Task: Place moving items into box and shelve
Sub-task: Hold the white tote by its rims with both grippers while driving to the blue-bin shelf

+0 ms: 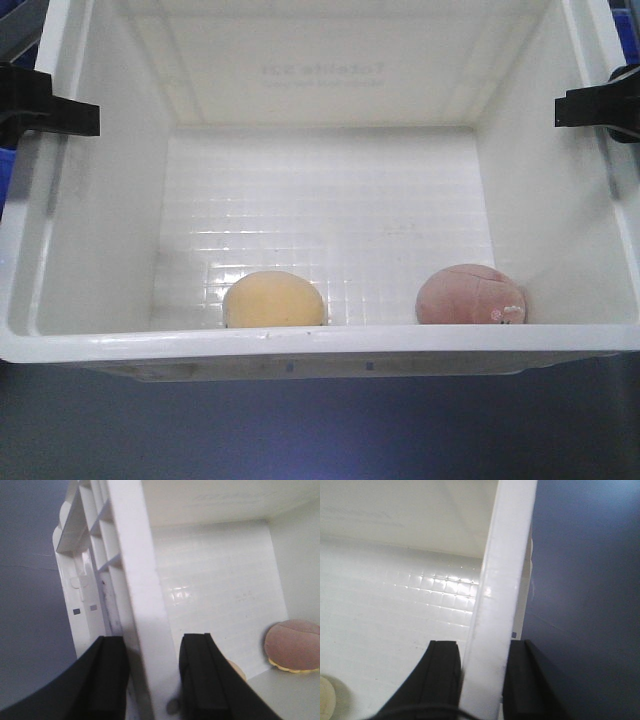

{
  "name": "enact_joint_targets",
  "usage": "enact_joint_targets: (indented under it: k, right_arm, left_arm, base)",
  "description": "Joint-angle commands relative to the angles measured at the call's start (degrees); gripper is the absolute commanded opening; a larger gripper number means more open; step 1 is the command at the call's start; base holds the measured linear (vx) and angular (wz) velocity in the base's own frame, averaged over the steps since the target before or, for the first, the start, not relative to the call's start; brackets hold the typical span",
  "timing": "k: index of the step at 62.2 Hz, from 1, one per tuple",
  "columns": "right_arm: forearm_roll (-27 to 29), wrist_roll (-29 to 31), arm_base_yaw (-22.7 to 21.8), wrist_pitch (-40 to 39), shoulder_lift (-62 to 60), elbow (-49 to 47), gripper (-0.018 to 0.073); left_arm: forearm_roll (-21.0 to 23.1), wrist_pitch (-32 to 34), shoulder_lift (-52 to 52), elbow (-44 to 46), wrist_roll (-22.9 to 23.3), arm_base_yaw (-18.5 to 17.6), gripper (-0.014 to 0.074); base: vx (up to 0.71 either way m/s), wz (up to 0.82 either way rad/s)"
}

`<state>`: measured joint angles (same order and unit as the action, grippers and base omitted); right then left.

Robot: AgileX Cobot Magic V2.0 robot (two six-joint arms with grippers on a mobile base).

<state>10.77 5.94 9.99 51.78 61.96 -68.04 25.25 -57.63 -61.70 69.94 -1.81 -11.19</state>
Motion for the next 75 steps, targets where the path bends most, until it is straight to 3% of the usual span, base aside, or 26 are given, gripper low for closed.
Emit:
enact_joint_targets:
  k: [1, 75]
  right_arm:
    - [1.4, 1.0, -0.2, -8.3, -1.7, -2.5, -0.0006]
    - [1.4, 1.0, -0.2, -8.3, -1.7, -2.5, -0.0006]
  left_arm:
    - [3.7, 7.0, 1.7, 2.5, -1.2, -0.3, -0.0006]
    - [3.7, 7.0, 1.7, 2.5, -1.2, -0.3, -0.0006]
  base:
    - [0.19, 0.53]
    - [0.15, 0.55]
